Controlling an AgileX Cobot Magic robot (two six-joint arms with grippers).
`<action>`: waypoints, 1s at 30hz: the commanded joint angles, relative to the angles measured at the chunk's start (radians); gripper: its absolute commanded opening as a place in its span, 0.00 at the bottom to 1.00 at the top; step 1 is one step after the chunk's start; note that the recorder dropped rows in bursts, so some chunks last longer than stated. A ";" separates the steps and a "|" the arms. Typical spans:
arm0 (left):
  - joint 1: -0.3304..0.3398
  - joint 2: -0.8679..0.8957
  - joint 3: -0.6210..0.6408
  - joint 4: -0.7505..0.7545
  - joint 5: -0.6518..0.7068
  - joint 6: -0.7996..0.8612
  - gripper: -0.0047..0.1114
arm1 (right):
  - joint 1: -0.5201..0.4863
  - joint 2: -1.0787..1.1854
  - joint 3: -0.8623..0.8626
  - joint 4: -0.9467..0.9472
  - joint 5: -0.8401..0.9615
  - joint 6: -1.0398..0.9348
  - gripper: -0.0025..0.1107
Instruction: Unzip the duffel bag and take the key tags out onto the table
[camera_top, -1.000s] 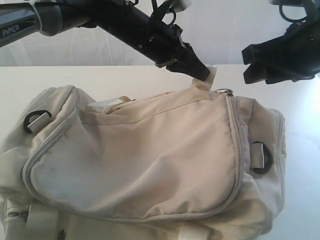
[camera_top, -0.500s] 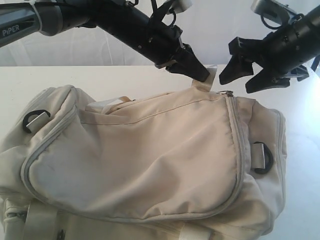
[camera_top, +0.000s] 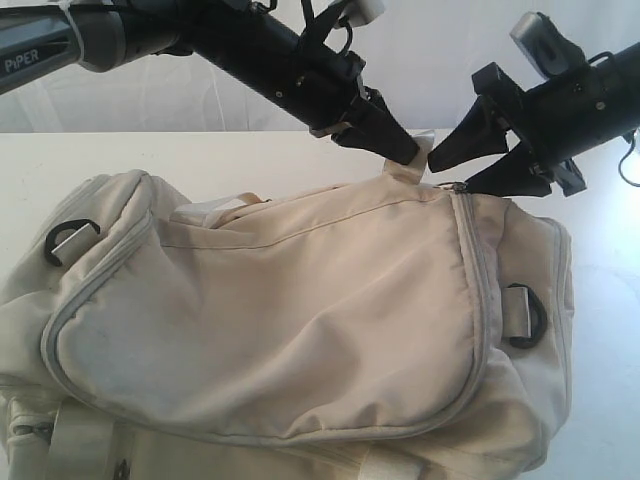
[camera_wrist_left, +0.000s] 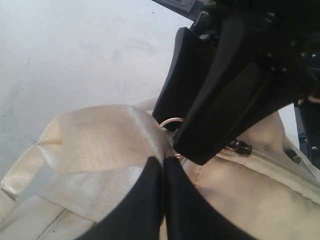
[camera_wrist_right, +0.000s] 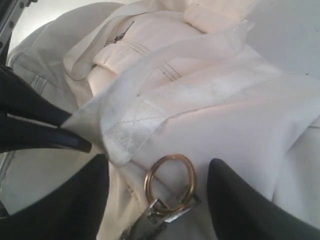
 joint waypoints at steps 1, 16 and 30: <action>-0.003 -0.037 -0.009 -0.083 0.039 0.002 0.04 | -0.006 0.008 -0.004 0.036 0.005 -0.025 0.50; -0.003 -0.037 -0.009 -0.083 0.030 0.002 0.04 | -0.006 0.007 -0.004 0.034 0.005 -0.025 0.23; -0.003 -0.037 -0.009 -0.083 0.030 0.002 0.04 | -0.006 0.022 -0.004 0.026 0.005 -0.078 0.37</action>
